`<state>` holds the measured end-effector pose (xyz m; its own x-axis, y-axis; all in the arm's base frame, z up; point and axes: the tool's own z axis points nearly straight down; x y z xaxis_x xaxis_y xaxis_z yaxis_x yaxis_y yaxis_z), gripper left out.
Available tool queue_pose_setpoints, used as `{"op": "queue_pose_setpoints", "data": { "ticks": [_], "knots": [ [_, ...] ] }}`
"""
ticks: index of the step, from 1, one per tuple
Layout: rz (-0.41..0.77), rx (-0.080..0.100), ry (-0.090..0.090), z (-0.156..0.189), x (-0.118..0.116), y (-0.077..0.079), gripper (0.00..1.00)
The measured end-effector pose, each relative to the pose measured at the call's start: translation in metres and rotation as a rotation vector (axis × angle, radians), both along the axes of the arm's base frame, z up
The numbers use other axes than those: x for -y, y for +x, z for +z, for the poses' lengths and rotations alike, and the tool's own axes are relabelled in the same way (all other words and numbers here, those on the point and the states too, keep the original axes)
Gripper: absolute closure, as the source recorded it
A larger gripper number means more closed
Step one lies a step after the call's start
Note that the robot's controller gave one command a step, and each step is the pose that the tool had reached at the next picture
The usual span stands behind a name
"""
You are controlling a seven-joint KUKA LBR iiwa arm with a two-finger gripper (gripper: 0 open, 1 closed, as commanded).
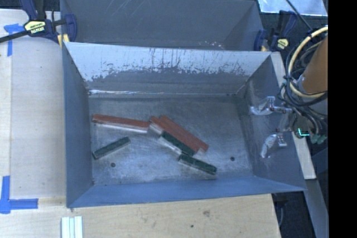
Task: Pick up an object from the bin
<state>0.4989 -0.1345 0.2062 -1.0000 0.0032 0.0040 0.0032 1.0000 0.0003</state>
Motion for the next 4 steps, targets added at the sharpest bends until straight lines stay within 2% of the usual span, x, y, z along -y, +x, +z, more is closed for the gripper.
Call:
{"op": "queue_pose_setpoints", "data": {
  "ticks": [1,2,3,4],
  "knots": [
    [0.002,0.005,-0.001,0.003,0.000,0.001,0.00],
    [0.270,0.001,0.001,0.052,-0.013,0.007,0.00],
    [0.381,0.018,-0.005,0.025,-0.035,0.019,0.00],
    [0.274,0.011,-0.002,-0.052,-0.044,0.012,0.00]
  ]
}}
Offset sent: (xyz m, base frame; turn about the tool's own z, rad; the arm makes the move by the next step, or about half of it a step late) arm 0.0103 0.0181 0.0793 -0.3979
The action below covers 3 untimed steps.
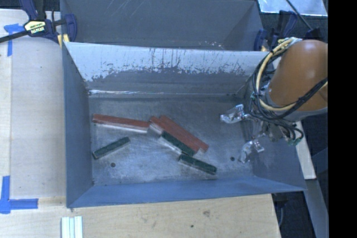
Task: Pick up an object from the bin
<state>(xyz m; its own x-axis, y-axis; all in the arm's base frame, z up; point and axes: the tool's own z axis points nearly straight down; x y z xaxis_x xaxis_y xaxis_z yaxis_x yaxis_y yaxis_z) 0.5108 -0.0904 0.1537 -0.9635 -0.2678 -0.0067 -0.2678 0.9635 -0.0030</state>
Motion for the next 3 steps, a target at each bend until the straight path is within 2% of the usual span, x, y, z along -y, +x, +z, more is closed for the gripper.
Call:
{"op": "queue_pose_setpoints", "data": {
  "ticks": [1,2,3],
  "knots": [
    [0.134,-0.005,0.000,-0.013,-0.033,0.004,0.00],
    [0.224,0.018,0.000,-0.077,-0.056,0.018,1.00],
    [0.224,0.007,-0.002,-0.079,-0.054,0.015,0.00]
  ]
}}
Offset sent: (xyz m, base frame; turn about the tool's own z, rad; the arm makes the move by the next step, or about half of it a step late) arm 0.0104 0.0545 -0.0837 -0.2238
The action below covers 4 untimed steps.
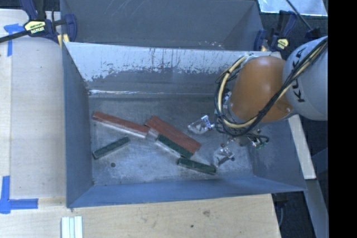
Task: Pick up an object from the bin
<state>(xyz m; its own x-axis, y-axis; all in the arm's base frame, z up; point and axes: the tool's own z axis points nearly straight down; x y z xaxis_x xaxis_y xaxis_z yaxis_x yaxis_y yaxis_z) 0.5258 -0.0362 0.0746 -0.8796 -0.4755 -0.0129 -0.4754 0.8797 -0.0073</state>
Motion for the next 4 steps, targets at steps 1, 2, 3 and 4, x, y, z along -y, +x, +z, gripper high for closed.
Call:
{"op": "queue_pose_setpoints", "data": {
  "ticks": [1,2,3,4],
  "knots": [
    [0.000,0.000,0.000,0.000,0.000,0.000,0.00],
    [-0.021,-0.018,0.003,0.045,0.031,-0.005,0.00],
    [-0.202,0.003,0.004,0.002,-0.075,-0.003,1.00],
    [-0.200,-0.002,0.004,0.000,-0.076,-0.005,0.00]
  ]
}}
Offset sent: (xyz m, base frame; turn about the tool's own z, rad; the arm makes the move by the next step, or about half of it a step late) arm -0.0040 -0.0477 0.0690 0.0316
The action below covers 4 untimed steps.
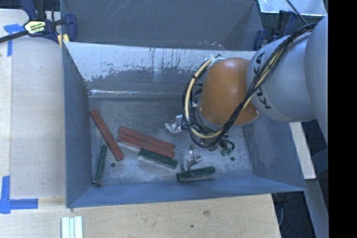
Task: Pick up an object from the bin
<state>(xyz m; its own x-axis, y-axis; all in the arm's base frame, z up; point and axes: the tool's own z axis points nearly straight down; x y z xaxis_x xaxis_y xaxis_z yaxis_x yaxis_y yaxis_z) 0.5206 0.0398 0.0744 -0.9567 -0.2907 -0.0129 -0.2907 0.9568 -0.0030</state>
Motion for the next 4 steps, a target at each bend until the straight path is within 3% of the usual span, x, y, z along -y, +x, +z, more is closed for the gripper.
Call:
{"op": "queue_pose_setpoints", "data": {
  "ticks": [1,2,3,4],
  "knots": [
    [0.001,0.000,0.000,0.000,0.000,0.000,0.00],
    [-0.322,0.008,0.002,0.003,-0.069,0.013,1.00],
    [-0.321,0.008,0.002,0.003,-0.069,0.013,1.00],
    [-0.309,-0.016,-0.001,0.044,-0.072,0.004,1.00]
  ]
}}
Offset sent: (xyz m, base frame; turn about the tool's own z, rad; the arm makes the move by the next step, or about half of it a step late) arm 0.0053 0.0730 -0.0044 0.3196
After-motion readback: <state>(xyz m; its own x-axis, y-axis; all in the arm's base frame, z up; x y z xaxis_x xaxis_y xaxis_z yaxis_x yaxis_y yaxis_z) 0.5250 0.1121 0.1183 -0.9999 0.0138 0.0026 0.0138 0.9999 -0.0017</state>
